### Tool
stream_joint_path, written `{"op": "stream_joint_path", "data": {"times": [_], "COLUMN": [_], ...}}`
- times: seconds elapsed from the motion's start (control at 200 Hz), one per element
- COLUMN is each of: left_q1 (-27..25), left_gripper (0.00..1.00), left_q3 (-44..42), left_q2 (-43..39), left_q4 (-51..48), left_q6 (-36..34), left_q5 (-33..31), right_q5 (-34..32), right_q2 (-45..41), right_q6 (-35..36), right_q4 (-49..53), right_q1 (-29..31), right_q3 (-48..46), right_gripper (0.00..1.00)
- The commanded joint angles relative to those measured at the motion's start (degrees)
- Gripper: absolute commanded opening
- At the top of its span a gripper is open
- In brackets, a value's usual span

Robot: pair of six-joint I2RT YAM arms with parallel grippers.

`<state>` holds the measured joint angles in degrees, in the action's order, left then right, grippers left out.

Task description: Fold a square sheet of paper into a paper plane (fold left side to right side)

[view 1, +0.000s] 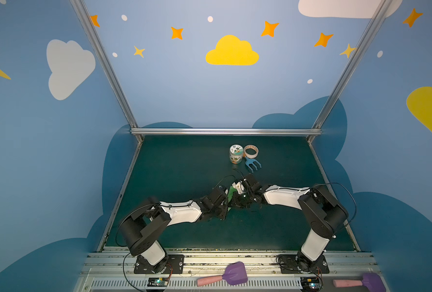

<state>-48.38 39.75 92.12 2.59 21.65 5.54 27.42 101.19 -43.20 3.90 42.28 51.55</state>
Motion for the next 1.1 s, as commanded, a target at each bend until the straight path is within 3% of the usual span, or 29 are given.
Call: {"op": "stream_joint_path", "data": {"times": [0.0,0.646,0.906,0.981,1.096], "left_q1": [0.0,0.1,3.6,4.2,4.2], "left_gripper": [0.21,0.21,0.31,0.26,0.09], "left_q3": [-2.3,-2.3,-2.8,-2.7,-1.6], "left_q2": [2.0,1.7,-6.8,-8.8,-8.8], "left_q4": [-3.8,-3.7,-3.6,-3.4,-3.0], "left_q6": [-0.2,-0.1,2.6,3.2,3.5], "left_q5": [1.2,2.0,5.4,7.1,11.1], "right_q5": [-0.9,-3.0,-3.4,-3.5,-3.5], "right_q2": [0.8,3.5,4.0,4.0,4.1], "right_q6": [0.8,1.7,2.0,2.1,2.3], "right_q4": [0.1,0.9,1.6,1.7,1.8], "right_q1": [0.3,0.3,0.2,0.2,0.2], "right_q3": [-0.3,-0.6,-1.0,-1.2,-1.4], "right_gripper": [0.00,0.00,0.00,0.00,0.00]}}
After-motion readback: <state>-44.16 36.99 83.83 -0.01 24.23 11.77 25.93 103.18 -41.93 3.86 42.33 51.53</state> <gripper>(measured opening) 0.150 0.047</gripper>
